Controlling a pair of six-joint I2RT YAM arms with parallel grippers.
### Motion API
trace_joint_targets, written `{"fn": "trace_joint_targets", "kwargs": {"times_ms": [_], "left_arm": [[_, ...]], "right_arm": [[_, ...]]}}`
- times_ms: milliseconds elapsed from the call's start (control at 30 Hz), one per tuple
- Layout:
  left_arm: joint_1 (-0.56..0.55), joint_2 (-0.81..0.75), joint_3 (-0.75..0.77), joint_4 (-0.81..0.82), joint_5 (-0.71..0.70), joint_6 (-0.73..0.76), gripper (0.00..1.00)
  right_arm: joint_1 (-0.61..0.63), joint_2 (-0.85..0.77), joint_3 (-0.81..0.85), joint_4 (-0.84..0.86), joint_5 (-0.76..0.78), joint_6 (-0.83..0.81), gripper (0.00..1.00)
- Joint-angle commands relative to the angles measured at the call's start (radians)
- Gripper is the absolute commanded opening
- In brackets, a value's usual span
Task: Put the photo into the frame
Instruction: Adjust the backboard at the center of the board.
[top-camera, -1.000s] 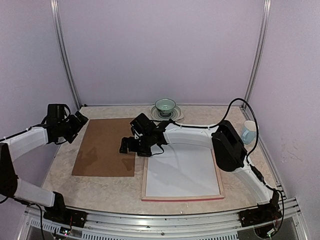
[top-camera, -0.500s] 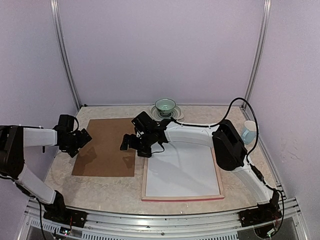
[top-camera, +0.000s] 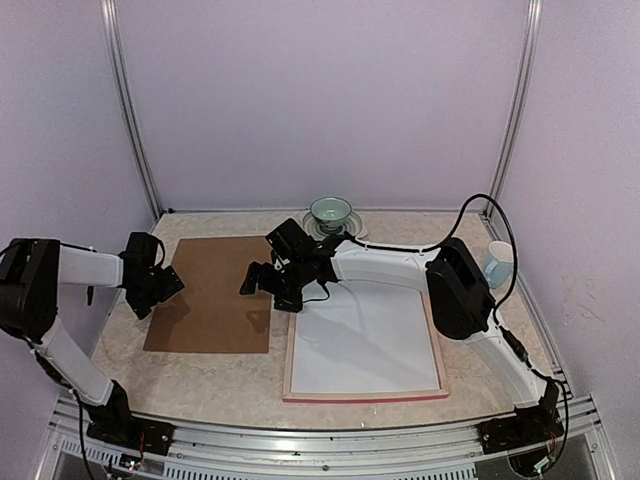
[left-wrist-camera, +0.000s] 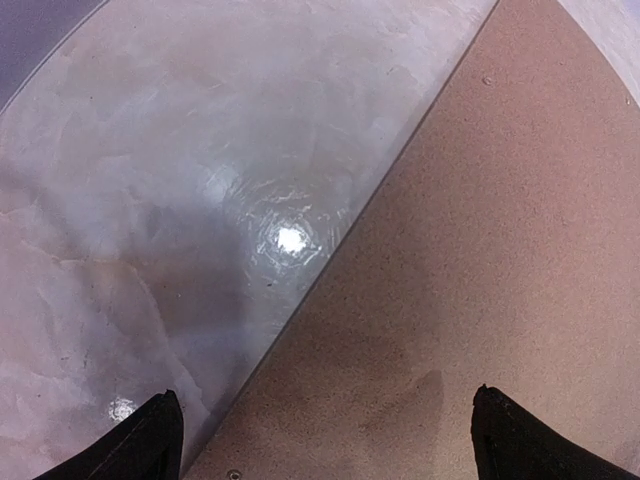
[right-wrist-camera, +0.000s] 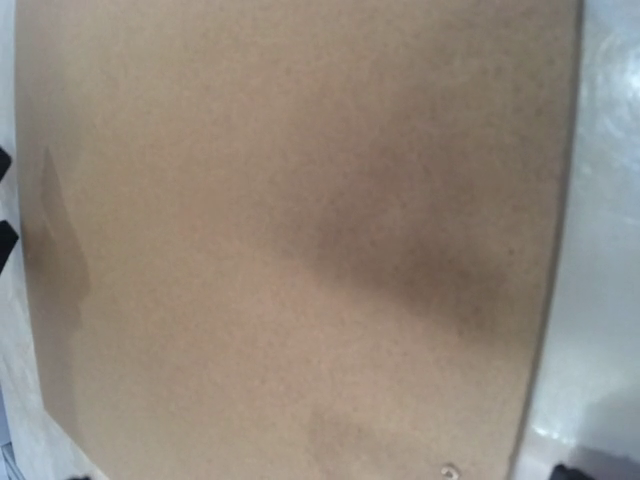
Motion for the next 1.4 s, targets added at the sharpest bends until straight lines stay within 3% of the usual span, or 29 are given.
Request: {"fn": "trace_joint_targets", "kwargs": {"times_ms": [0,633,867,1067,1367], "left_arm": [[0.003,0.039,0.021,0.028,0.021,0.021,0.99],[-0.011,0.057,0.000,0.069,0.098,0.010,0.99],[-0.035,0.055,-0.009,0.075,0.126,0.008,0.99],[-0.043,0.045,-0.022,0.084,0.153,0.007,0.99],[-0.043,0.026,-0.032,0.100,0.205,0.001,0.99]], "right_arm": [[-0.005,0.031,0.020,0.018,-0.014,0.005,0.99],[-0.016,0.091,0.104,-0.020,-0.028,0.061,0.99],[-0.021,0.018,-0.121,0.350,-0.178,0.169,0.99],[-0.025,-0.084,-0.199,0.466,-0.186,0.103,0.99],[-0.026,-0.192,-0.419,0.888,-0.336,0.130,0.99]]}}
